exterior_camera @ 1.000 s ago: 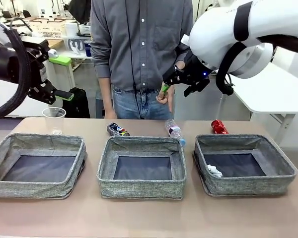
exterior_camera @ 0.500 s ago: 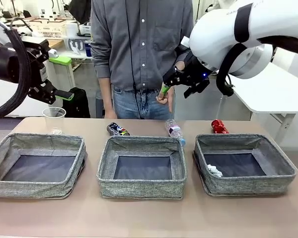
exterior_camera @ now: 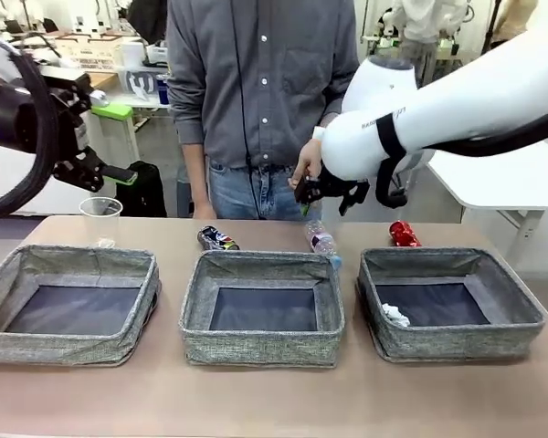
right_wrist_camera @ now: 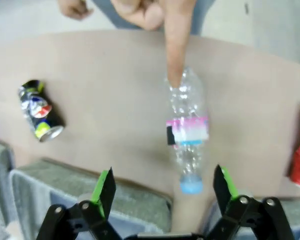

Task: Sort the waste into the appropriate baskets.
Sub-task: Pick up the waste item pointed out by the person.

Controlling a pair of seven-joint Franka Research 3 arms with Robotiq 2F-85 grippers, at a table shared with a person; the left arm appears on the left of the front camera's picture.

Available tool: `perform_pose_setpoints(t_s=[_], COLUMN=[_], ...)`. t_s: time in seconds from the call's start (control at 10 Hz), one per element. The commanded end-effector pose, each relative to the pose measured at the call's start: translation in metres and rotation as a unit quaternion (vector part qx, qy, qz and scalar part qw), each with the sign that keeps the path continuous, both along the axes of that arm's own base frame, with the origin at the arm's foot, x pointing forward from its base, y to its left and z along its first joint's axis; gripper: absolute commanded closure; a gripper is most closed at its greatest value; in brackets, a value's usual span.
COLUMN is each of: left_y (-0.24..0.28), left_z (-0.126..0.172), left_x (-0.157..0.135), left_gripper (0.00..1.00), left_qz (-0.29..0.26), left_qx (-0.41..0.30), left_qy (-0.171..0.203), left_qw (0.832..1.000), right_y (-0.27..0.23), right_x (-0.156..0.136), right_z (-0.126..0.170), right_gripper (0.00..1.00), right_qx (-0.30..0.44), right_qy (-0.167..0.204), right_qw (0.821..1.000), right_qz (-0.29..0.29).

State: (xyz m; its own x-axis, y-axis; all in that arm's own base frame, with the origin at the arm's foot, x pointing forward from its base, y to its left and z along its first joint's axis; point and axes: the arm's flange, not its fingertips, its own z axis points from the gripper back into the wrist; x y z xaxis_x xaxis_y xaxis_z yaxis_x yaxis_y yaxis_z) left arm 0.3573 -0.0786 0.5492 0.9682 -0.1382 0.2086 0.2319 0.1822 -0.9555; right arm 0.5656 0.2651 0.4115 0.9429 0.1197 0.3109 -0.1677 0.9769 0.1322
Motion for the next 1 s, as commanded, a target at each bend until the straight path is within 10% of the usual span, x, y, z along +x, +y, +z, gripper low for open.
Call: perform_pose_setpoints(t_s=[0.0,0.9], left_y=[0.001,0.001], left_z=[0.003,0.003], left_x=[-0.002,-0.002], left_gripper=[0.0,0.0], left_qz=[-0.005,-0.005], left_qx=[0.006,0.006], left_qy=[0.003,0.003], left_qw=[1.0,1.0], right_y=[0.023,0.026], right_x=[0.031,0.039], right_z=[-0.013,-0.088], right_gripper=[0.0,0.0], right_qx=[-0.016,-0.105], right_qy=[0.024,0.074], right_qw=[1.0,0.991], right_qz=[0.001,-0.04])
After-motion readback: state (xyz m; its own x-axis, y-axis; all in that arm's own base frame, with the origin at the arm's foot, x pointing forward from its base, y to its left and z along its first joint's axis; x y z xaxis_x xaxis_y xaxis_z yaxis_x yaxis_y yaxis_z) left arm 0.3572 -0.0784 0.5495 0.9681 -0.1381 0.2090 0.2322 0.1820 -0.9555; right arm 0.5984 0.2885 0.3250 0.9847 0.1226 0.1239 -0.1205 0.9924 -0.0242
